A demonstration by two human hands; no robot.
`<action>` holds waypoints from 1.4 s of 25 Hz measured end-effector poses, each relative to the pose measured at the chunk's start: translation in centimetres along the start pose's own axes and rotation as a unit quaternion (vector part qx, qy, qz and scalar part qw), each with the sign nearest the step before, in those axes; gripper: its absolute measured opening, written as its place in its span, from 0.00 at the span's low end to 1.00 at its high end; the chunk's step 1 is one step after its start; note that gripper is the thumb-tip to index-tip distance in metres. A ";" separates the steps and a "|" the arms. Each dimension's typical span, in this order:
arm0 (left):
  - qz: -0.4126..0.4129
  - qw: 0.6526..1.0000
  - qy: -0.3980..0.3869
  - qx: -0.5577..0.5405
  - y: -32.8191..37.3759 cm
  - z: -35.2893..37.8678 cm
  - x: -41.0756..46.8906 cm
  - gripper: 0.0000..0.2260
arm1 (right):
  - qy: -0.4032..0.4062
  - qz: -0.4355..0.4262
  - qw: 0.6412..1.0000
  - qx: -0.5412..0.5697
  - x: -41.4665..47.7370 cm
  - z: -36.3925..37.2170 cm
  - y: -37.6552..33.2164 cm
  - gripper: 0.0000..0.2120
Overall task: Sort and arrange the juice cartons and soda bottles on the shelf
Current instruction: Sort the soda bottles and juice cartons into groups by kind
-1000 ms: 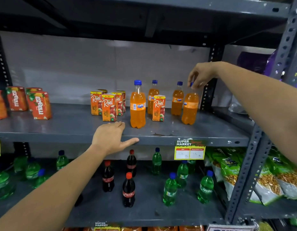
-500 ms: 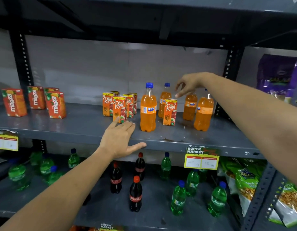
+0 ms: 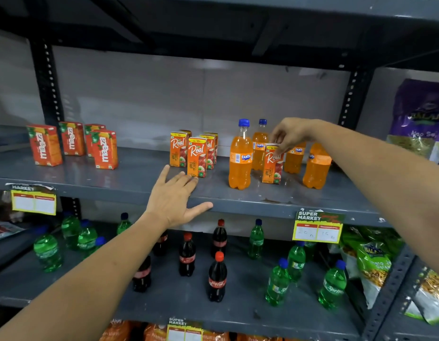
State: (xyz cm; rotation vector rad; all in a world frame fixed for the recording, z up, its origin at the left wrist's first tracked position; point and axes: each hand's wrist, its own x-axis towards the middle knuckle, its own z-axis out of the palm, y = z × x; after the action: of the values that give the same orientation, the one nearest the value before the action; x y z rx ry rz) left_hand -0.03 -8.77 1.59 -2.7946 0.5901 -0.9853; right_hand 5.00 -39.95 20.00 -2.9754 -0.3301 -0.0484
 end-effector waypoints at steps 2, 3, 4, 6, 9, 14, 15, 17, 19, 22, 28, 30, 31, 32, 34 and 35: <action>-0.006 1.000 0.000 -0.011 -1.4 0.1 -0.9 0.42 | -0.016 0.021 1.000 0.016 -1.6 -0.6 -0.6 0.19; -0.011 1.000 0.000 -0.018 -2.4 0.2 -1.4 0.41 | -0.026 0.038 0.999 0.028 -2.4 -0.8 -1.0 0.18; -0.017 1.000 0.000 -0.025 -3.5 0.1 -2.0 0.41 | -0.033 0.057 0.997 0.039 -3.3 -1.0 -1.5 0.17; -0.028 0.999 0.001 -0.041 -5.6 0.0 -3.2 0.40 | -0.040 0.096 0.993 0.060 -4.8 -1.0 -3.1 0.16; -0.026 0.998 -0.018 -0.058 -8.9 -0.3 -5.0 0.40 | -0.066 0.123 0.988 0.061 -6.5 -1.0 -6.5 0.17; 0.002 0.997 -0.034 -0.065 -14.0 -0.5 -6.9 0.41 | -0.079 0.106 0.989 0.068 -6.5 -0.3 -13.7 0.16; 0.011 0.997 -0.034 -0.068 -14.8 -0.4 -7.2 0.41 | -0.074 0.099 0.990 0.069 -6.1 0.0 -15.1 0.16; 0.024 0.996 -0.030 -0.077 -16.0 -0.1 -7.3 0.42 | -0.058 0.087 0.991 0.080 -4.8 0.4 -17.4 0.16; 0.034 0.996 -0.032 -0.080 -16.6 0.3 -6.9 0.43 | -0.042 0.073 0.993 0.083 -3.2 0.7 -19.5 0.16; 0.044 0.995 -0.022 -0.084 -16.9 0.9 -5.4 0.44 | -0.022 0.044 0.996 0.068 0.1 1.1 -22.1 0.15; 0.019 0.995 0.021 -0.093 -16.6 2.7 -4.6 0.42 | -0.020 -0.002 0.999 0.033 6.5 2.0 -25.5 0.18; -0.004 0.992 0.061 -0.107 -16.2 3.2 -4.8 0.39 | -0.017 -0.012 0.999 0.034 8.2 2.2 -25.9 0.17; -0.008 0.991 0.074 -0.111 -16.1 3.4 -4.7 0.38 | -0.012 -0.014 0.999 0.038 8.8 2.3 -26.1 0.16; -0.009 0.990 0.084 -0.114 -16.0 3.4 -4.7 0.38 | -0.006 -0.016 0.999 0.041 9.3 2.4 -26.2 0.16; -0.009 0.988 0.102 -0.116 -16.2 3.5 -4.6 0.37 | 0.003 -0.013 0.999 0.042 10.2 2.6 -26.2 0.16; -0.009 0.988 0.105 -0.117 -16.2 3.6 -4.6 0.36 | 0.005 -0.010 0.999 0.037 10.5 2.8 -26.1 0.17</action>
State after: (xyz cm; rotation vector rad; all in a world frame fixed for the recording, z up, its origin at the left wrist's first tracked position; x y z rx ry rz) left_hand 4.14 7.88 -0.01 -2.9189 0.7536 -1.3049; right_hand 9.54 -12.12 21.40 -2.8974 -0.3527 -0.0513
